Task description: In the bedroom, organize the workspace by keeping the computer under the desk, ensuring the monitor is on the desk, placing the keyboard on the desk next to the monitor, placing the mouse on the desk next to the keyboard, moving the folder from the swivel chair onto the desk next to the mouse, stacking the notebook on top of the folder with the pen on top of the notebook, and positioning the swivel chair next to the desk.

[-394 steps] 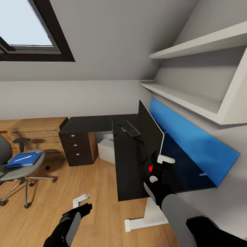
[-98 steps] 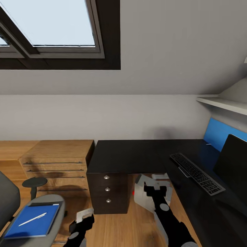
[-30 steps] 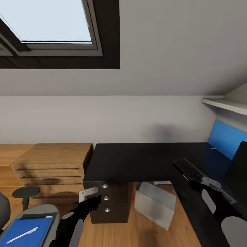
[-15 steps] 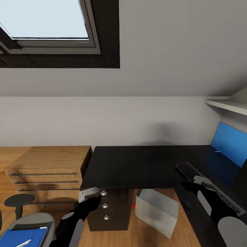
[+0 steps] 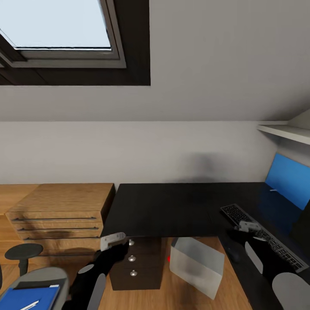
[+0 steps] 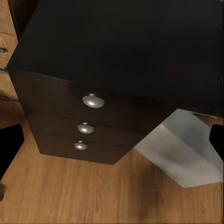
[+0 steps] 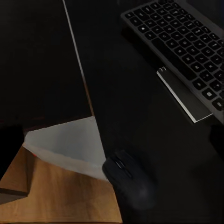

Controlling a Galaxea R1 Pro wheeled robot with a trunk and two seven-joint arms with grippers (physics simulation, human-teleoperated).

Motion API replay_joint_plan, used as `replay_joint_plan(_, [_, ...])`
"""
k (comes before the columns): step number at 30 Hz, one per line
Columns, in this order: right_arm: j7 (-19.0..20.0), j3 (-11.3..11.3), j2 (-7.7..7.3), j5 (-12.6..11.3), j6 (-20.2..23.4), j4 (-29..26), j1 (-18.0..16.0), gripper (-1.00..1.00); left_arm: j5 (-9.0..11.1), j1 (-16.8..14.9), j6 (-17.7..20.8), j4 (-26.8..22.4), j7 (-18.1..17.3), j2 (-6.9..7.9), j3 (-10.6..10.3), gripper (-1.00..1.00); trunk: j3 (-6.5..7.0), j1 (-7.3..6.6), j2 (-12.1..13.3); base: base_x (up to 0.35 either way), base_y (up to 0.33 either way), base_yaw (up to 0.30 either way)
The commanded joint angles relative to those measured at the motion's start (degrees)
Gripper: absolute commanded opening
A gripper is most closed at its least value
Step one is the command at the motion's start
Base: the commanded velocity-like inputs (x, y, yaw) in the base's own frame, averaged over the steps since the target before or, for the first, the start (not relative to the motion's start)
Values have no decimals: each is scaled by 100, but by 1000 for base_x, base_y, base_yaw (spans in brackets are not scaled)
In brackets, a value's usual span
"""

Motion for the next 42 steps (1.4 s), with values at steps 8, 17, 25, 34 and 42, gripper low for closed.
replay_joint_plan(8, [-9, 121, 6, 252, -72, 533, -8, 100, 266, -2, 218, -209, 48, 0, -94, 100, -130, 156, -286, 0, 0, 0])
replay_joint_plan(17, [-15, 126, 7, 274, -72, 575, -9, 100, 283, 7, 228, -217, 48, 0, -97, 100, -291, 354, -647, 0, 0, 0])
replay_joint_plan(25, [-15, 126, 7, 276, -75, 576, -9, 100, 284, 7, 228, -210, 48, 0, -97, 100, -435, 530, -968, 0, 0, 0])
replay_joint_plan(34, [-14, 126, 7, 282, -75, 572, -9, 100, 284, 7, 228, -209, 48, 0, -97, 100, -596, 727, -1329, 0, 0, 0])
replay_joint_plan(42, [-15, 126, 7, 282, -75, 568, -9, 100, 284, 8, 228, -209, 48, 0, -97, 100, -740, 903, -1650, 0, 0, 0])
